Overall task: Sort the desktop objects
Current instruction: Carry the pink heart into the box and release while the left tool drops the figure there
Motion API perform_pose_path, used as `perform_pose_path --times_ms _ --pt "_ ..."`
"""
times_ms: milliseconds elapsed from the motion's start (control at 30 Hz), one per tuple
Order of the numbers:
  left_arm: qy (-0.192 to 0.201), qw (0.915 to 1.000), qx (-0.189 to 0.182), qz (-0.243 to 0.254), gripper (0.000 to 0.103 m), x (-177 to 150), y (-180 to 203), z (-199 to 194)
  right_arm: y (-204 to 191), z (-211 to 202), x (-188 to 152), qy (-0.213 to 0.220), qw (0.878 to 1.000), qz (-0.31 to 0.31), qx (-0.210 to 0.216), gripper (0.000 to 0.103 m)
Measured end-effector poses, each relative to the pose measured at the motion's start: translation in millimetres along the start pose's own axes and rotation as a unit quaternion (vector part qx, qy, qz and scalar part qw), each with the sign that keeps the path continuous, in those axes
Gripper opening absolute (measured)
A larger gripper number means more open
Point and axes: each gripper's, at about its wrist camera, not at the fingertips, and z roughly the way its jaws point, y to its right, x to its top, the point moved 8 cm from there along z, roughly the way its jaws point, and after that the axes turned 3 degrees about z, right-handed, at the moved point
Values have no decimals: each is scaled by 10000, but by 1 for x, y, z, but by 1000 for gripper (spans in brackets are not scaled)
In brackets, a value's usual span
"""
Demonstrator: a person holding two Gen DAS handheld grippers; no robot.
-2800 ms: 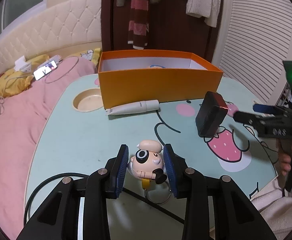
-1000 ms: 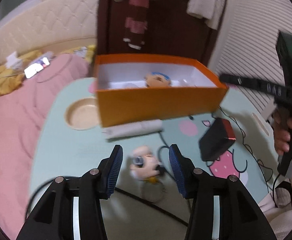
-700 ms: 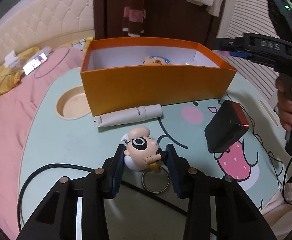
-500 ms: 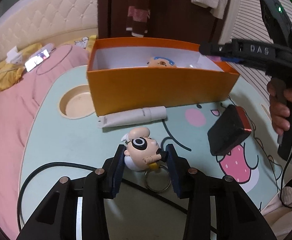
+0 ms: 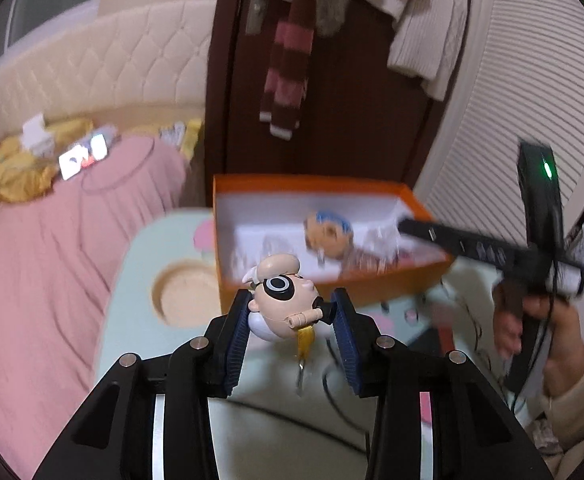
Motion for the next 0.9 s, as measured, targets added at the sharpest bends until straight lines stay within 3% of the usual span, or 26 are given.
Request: perform_pose_path --times_ms 133,267,467,633,900 --pt "209 9997 13 148 39 31 1 13 2 -12 -1 203 9997 62 115 64" --pt "152 9996 79 240 39 44 3 37 2 -19 -7 287 9994 21 173 65" --pt "-280 9993 189 170 40 33 -1 71 1 -19 -7 311 9994 -64 157 65" --pt "-268 9994 218 95 41 25 -6 67 1 -17 -7 319 9993 -69 194 65" --pt "-91 9992 317 -217 63 21 -20 40 0 -15 -7 303 9994 -99 148 65"
